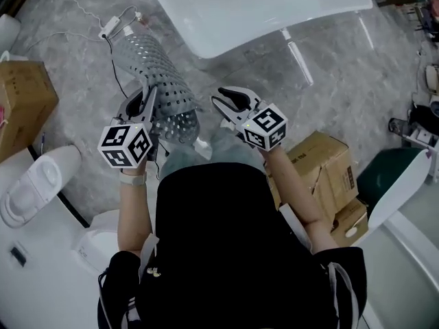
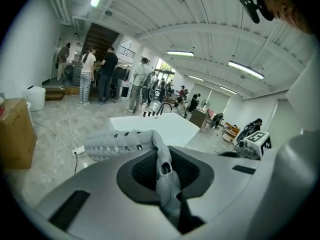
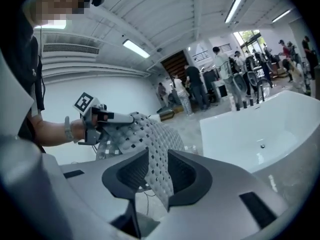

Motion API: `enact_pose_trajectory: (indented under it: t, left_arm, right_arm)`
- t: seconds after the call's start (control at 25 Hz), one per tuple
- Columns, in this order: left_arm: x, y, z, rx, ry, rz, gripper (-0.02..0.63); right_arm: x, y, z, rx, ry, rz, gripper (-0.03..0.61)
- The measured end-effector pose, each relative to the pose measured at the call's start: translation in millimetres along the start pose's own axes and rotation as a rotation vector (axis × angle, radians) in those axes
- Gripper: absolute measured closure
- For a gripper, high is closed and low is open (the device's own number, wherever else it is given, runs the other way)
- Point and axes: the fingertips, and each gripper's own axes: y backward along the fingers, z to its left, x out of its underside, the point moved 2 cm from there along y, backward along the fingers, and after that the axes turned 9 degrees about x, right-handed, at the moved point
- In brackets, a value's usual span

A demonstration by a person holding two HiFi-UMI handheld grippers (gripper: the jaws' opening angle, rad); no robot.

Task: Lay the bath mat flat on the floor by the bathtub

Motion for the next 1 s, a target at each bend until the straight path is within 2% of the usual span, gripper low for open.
enact_pose_trajectory:
  t: [0.24,0.44,0.6,0.64,0.72,0.76,0.88,1.0]
  left_arm:
    - [12,22,12,-0.087,0.064,-0.028,0.558]
    - [18,36,21,-0.100,0.098,-0.058,0.558]
    - [21,50,28,-0.078,0.136,-0.081,0.558]
    - [23,53,29,-0.073,0.140,-0.082,0.558]
    - [30,60,34,-0.064,0.155,-0.081,0.558]
    - [34,63,37,-0.056,0.168,-0.082,0.557]
    - [45,67,51,-0.026,0.207,-0.076,0.557]
    - [61,66,69,-0.009,0.257,-0.053,0.550]
  right_arm:
    - [53,-43,29,-0.157,0.038,0.151,0.316]
    - [90,-77,46,-0.189,0.039,0.224,0.293]
    - [105,-100,60,-0.157,0.032,0.249,0.295]
    - [106,-104,62,-0.138,0.028,0.243,0.312]
    - [106,-107,64,-0.101,0.014,0.222,0.426]
    - [105,-107,64,-0.081,0.010,0.211,0.451]
    - [102,-107,65,-0.022,0.042,0.199,0.519]
    - [102,-106,63,0.024,0.059,0.212,0.535]
